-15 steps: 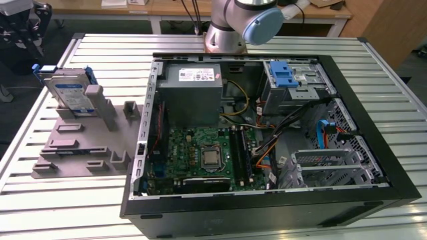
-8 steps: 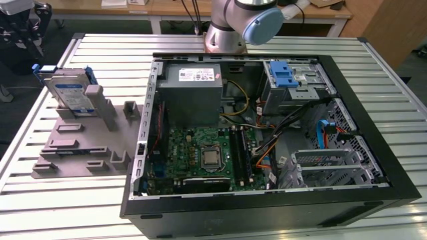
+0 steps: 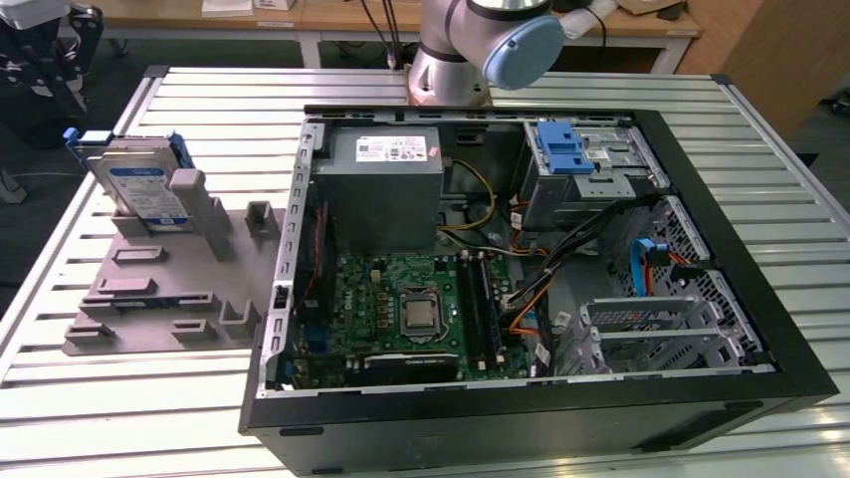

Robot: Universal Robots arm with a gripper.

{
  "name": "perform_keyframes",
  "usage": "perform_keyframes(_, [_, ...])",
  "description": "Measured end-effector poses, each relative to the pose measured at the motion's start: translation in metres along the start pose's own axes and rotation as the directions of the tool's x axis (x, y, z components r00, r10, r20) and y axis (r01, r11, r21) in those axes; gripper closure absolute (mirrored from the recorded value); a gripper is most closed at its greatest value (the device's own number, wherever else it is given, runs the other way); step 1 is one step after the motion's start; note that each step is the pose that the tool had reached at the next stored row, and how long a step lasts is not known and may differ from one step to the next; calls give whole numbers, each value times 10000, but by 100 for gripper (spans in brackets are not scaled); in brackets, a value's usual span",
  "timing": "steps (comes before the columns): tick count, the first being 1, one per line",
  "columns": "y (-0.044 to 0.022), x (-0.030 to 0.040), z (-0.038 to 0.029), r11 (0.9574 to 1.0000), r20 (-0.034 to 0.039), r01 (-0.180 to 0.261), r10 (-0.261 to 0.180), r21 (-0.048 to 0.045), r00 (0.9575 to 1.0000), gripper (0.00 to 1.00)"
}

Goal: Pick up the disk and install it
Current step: 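Pick up the disk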

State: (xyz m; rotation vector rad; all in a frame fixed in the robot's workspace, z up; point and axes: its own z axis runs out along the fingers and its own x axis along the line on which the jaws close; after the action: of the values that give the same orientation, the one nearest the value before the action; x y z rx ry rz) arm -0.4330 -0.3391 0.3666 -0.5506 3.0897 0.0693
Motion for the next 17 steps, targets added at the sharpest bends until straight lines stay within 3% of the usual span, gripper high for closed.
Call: perform_keyframes(17, [0,0,0,9998,-9,211,-211,-2,9998,89])
